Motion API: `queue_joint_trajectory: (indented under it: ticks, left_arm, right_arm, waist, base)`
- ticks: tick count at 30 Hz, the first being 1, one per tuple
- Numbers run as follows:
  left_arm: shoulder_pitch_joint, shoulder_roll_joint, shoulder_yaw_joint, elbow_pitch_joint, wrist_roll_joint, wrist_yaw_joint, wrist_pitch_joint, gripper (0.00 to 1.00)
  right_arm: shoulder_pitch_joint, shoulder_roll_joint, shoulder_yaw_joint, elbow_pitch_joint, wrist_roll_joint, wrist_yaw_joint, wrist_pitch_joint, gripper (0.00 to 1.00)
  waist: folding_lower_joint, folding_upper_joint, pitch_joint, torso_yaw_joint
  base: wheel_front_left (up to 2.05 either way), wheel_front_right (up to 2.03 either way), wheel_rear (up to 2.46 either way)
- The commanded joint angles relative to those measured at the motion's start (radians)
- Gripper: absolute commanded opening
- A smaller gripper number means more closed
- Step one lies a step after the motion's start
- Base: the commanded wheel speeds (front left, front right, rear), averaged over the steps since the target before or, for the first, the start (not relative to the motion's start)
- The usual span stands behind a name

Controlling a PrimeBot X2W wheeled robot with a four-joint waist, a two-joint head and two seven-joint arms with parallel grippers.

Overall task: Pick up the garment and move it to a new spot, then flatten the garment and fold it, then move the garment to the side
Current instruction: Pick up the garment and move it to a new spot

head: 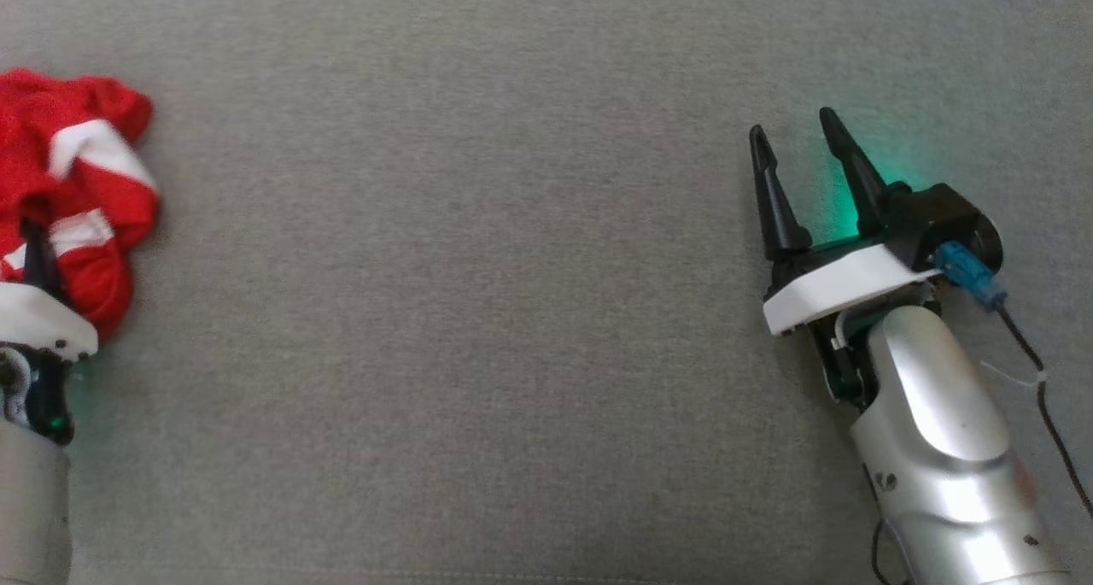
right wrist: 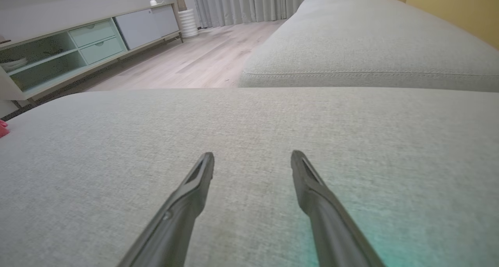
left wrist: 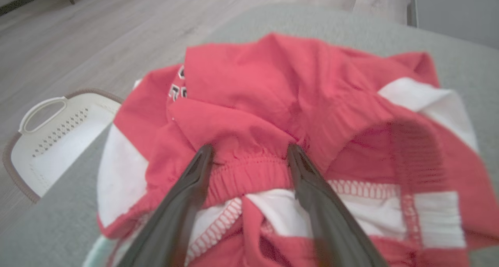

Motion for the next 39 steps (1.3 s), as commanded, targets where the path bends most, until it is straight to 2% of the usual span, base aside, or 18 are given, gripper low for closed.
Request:
queue_joint_trajectory:
  ticks: [1,2,3,4,9,17,22,27,33,39]
  left_arm:
    - [-0.025,0.066,0.013,0.011,-0.017,0.002,0.015,1.0]
    - [-0.026,0.069,0.007,0.029,-0.023,0.002,0.025,1.0]
    - [-0.027,0.071,-0.004,0.043,-0.025,0.002,0.036,0.35]
    - [-0.028,0.073,-0.009,0.053,-0.034,0.002,0.042,0.0]
    - [-0.041,0.093,-0.053,0.039,-0.059,0.002,0.005,0.0]
    - [-0.096,0.151,-0.21,-0.123,-0.049,0.002,-0.138,0.0]
    - [-0.115,0.14,-0.286,-0.221,-0.053,0.002,-0.163,0.0]
    - [-0.11,0.098,-0.382,-0.331,-0.066,0.002,-0.175,0.0]
    - [-0.068,-0.017,-0.489,-0.425,-0.126,0.002,-0.184,0.0]
    - [0.0,-0.129,-0.593,-0.445,-0.164,0.002,-0.189,0.0]
  right_arm:
    - [-0.005,0.006,0.014,-0.03,0.0,-0.001,-0.011,1.0]
    - [-0.002,0.006,0.009,-0.03,0.001,-0.001,-0.011,1.0]
    - [0.001,0.006,0.006,-0.029,0.003,-0.001,-0.011,1.0]
    - [0.004,0.006,0.002,-0.03,0.005,-0.001,-0.011,1.0]
    - [0.022,0.006,-0.022,-0.027,0.03,-0.001,-0.011,1.0]
    - [0.07,0.006,-0.015,-0.029,0.092,-0.001,-0.011,1.0]
    - [0.097,0.006,0.012,-0.025,0.126,-0.001,-0.011,1.0]
    - [0.117,0.006,0.064,-0.024,0.172,-0.001,-0.011,1.0]
    - [0.131,0.006,0.13,-0.023,0.207,-0.001,-0.011,1.0]
    - [0.146,0.006,0.179,-0.025,0.231,-0.001,-0.011,1.0]
  waist:
    - [-0.0002,0.0,0.027,-0.032]
    - [-0.0002,0.0,0.027,-0.035]
    - [-0.0002,0.0,0.027,-0.039]
    - [-0.0002,0.0,0.025,-0.042]
    - [-0.0002,0.0,-0.006,-0.047]
    - [-0.0002,0.0,-0.1,-0.08]
    - [-0.0002,0.0,-0.152,-0.125]
    - [-0.0002,0.0,-0.2,-0.211]
    - [-0.0002,0.0,-0.238,-0.324]
    - [-0.0002,0.0,-0.25,-0.421]
  base:
    - [0.0,0.0,0.0]
    - [0.0,0.0,0.0]
    - [0.0,0.0,0.0]
    - [0.0,0.0,0.0]
    - [0.0,0.0,0.0]
    - [0.0,0.0,0.0]
    - [0.0,0.0,0.0]
    - [0.0,0.0,0.0]
    - [0.0,0.0,0.0]
    - [0.0,0.0,0.0]
